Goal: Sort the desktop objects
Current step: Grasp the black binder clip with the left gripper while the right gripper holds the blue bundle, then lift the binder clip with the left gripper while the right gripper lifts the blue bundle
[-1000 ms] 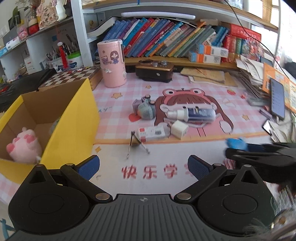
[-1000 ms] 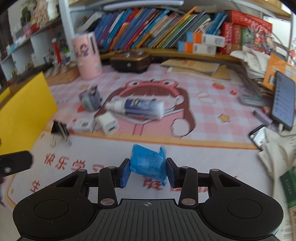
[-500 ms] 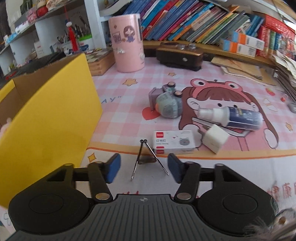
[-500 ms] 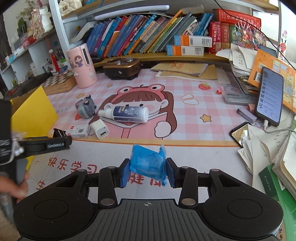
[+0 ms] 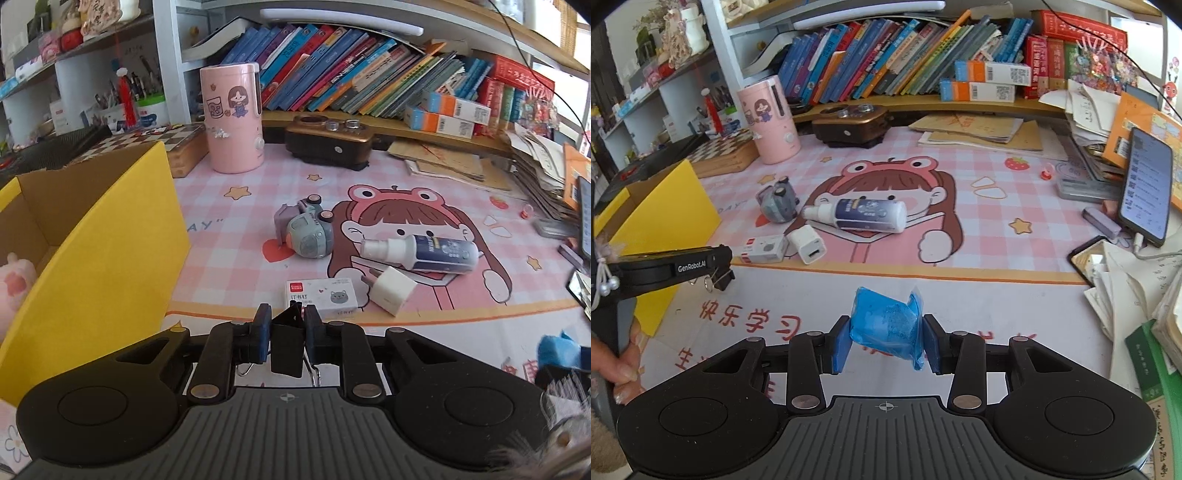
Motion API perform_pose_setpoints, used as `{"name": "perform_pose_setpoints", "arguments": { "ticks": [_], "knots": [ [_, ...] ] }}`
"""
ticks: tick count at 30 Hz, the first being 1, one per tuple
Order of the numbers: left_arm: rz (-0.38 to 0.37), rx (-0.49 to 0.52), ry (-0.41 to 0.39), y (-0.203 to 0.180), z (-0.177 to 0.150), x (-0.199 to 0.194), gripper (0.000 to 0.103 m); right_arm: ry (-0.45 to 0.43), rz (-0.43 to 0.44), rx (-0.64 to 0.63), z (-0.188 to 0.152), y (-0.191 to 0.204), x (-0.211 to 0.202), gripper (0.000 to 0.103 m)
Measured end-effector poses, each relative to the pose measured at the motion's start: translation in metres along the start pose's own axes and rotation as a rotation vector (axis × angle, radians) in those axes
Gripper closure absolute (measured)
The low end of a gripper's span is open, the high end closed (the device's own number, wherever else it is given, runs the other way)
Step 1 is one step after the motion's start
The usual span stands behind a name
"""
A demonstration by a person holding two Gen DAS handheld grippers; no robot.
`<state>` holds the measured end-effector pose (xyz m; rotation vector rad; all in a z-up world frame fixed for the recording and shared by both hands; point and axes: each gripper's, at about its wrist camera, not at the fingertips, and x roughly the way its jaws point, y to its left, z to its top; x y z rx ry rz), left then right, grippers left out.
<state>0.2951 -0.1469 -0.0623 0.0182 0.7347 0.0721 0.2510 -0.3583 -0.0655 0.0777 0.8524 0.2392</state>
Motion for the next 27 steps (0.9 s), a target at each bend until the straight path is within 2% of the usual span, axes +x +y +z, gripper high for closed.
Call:
{"name": "perform_pose_setpoints", "arguments": {
  "ticks": [7,14,20,27],
  "knots": [
    [-0.022,0.022,0.015,-0.001,-0.016,-0.003,0.086,-0.001,0.005,-0.013,-0.002,0.007,-0.002,0.063],
    [-0.067,0.046,-0.020,-0.008,-0.013,-0.019,0.086,-0.002,-0.002,-0.009,-0.004,0.007,-0.006,0.063],
    [-0.122,0.067,-0.035,-0.008,-0.011,-0.041,0.086,-0.005,-0.005,-0.005,-0.005,0.014,-0.013,0.063],
    [-0.181,0.062,-0.057,0.010,-0.012,-0.075,0.086,-0.006,0.003,0.011,-0.006,0.024,-0.026,0.063]
  ]
}}
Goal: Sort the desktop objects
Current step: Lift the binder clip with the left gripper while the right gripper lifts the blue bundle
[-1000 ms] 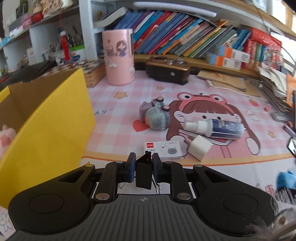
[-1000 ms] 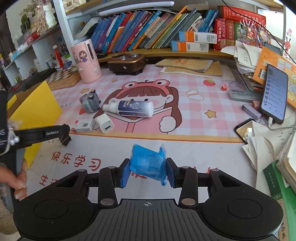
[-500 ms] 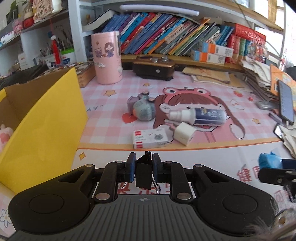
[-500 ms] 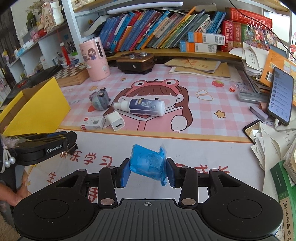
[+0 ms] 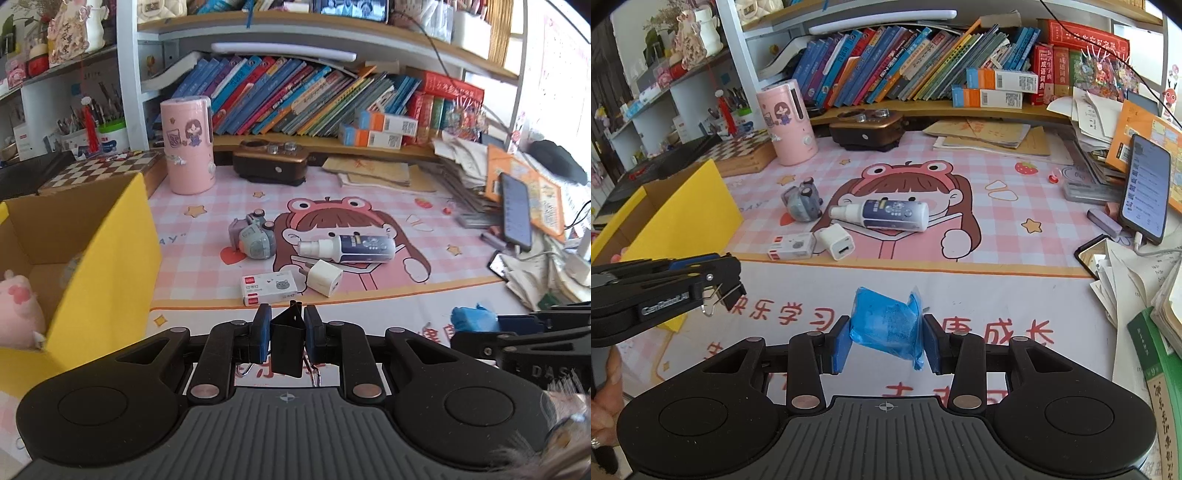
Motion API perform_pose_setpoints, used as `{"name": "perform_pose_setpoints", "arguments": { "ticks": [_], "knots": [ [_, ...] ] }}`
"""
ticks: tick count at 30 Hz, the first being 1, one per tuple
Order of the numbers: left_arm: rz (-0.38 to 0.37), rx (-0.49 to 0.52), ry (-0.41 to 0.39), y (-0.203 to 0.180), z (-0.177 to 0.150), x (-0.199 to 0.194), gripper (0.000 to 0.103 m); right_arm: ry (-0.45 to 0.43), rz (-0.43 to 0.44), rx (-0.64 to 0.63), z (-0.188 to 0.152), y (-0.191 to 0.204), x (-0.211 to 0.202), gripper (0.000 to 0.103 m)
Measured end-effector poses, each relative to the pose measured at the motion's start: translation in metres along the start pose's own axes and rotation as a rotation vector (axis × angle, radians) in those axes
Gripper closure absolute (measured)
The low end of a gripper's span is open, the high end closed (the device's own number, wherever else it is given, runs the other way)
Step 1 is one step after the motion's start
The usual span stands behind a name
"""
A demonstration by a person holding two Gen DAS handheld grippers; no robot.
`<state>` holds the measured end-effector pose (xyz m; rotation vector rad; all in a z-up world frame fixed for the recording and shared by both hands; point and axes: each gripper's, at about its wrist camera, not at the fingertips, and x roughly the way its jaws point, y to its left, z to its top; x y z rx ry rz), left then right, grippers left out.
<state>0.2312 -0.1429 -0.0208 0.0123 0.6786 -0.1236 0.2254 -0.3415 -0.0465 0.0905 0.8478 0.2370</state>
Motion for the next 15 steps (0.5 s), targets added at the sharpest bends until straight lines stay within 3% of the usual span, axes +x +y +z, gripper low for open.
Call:
{"name": "perform_pose_setpoints", "arguments": {
  "ticks": [15],
  "knots": [
    [-0.024,-0.030,0.007,0.034,-0.033,-0.056,0.086,-0.007,0.018,-0.046,-0.020,0.053,-0.021,0.063]
  ]
}}
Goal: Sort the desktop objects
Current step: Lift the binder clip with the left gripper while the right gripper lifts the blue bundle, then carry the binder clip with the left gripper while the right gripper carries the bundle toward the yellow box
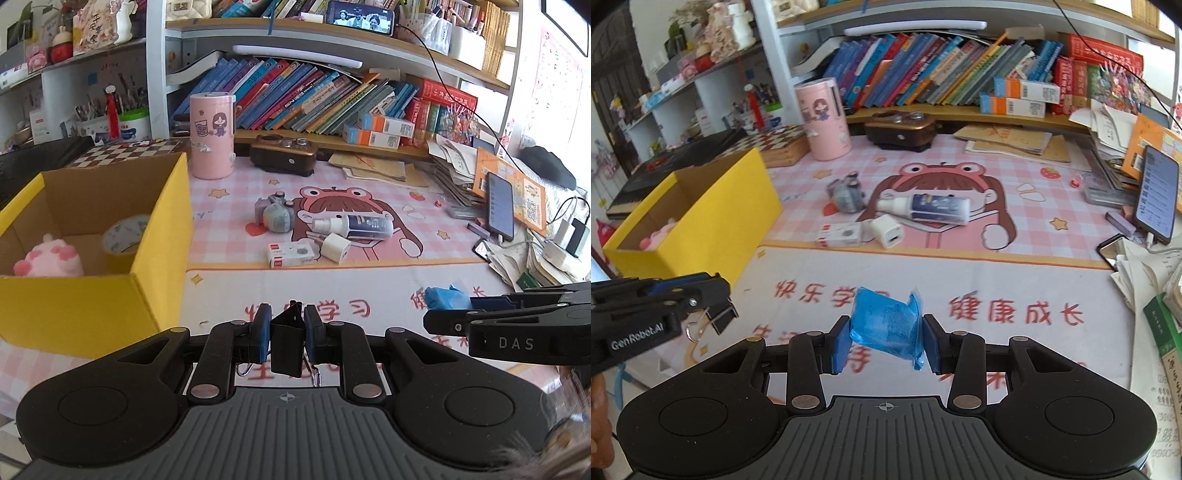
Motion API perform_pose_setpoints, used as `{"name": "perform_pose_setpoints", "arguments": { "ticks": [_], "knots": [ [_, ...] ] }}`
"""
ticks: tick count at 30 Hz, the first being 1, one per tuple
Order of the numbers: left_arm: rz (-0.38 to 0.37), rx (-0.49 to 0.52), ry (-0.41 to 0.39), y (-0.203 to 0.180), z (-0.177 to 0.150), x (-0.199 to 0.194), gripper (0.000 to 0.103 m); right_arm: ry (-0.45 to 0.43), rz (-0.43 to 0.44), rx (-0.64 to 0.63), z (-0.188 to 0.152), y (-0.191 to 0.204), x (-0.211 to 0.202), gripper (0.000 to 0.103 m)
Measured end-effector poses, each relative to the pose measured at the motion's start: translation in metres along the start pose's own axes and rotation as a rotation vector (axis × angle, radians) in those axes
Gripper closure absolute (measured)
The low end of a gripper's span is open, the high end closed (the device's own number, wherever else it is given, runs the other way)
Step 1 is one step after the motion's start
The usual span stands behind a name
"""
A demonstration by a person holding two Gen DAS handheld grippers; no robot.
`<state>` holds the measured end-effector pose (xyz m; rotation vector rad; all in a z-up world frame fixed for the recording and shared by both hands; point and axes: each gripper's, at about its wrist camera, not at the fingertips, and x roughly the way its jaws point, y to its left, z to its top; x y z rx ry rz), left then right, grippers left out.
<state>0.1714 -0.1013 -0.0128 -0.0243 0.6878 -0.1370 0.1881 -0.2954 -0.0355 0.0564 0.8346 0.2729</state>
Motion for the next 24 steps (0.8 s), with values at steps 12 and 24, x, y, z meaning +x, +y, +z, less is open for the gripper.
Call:
{"name": "perform_pose_setpoints", "arguments": {
  "ticks": [12,24],
  "knots": [
    [-0.048,0.006,-0.015,0.032,-0.025,-0.038,0.086,-0.008,-0.015,0.006,-0.024,0.049,-0.022,0.063],
    [-0.063,0.002,-0.006,0.070,-0.055,-0.080,0.086,-0.004,-0.010,0.016,-0.057,0.104,-0.043,0.063]
  ]
}}
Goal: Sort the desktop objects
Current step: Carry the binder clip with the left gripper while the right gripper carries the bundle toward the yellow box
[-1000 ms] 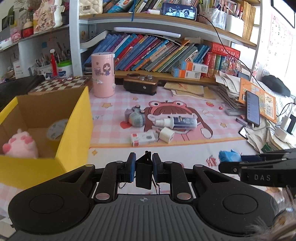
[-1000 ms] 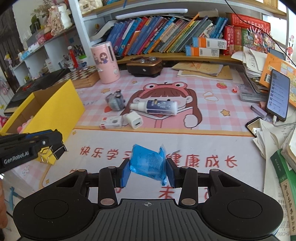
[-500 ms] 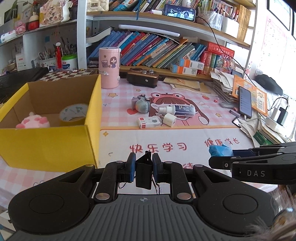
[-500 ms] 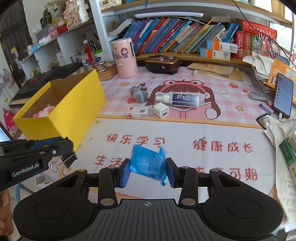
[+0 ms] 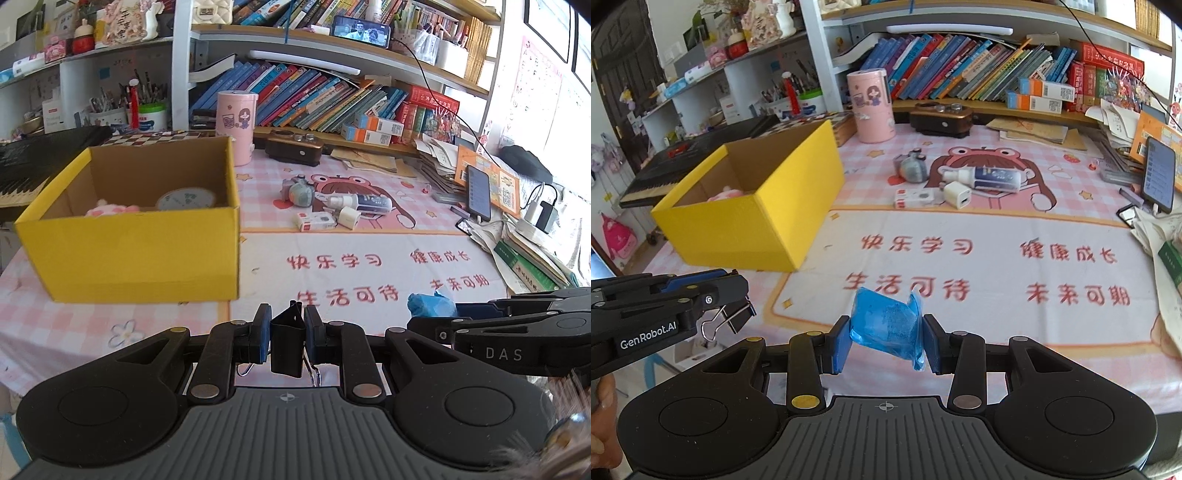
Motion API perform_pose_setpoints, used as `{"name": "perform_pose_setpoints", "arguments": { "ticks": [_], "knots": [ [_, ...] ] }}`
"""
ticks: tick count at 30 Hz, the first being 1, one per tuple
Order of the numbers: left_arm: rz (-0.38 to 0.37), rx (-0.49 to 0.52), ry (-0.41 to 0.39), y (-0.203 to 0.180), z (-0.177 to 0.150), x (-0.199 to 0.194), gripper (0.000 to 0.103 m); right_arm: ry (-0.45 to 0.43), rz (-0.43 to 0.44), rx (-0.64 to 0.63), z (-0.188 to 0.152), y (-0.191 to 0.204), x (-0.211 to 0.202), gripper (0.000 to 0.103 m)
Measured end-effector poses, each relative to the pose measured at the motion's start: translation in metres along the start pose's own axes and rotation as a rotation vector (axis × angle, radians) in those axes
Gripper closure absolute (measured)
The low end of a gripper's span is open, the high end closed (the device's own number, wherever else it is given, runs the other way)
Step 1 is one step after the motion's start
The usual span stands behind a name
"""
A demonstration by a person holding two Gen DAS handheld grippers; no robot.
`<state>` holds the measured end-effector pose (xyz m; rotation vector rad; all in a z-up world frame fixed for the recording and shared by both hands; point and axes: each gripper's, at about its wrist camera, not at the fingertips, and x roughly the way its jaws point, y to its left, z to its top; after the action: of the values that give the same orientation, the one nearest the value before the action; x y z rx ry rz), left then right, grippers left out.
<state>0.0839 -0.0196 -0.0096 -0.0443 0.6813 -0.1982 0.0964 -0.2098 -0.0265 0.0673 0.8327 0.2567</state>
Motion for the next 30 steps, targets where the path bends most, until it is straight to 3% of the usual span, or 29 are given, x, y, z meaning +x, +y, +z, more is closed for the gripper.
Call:
{"name": "perform_pose_setpoints", "arguments": {
  "ticks": [30],
  "knots": [
    [0.042,-0.044,-0.034,0.068,-0.042,-0.064,0.086,0.017,0.059,-0.059,-0.038,0.093,-0.012,0.063]
  ]
}}
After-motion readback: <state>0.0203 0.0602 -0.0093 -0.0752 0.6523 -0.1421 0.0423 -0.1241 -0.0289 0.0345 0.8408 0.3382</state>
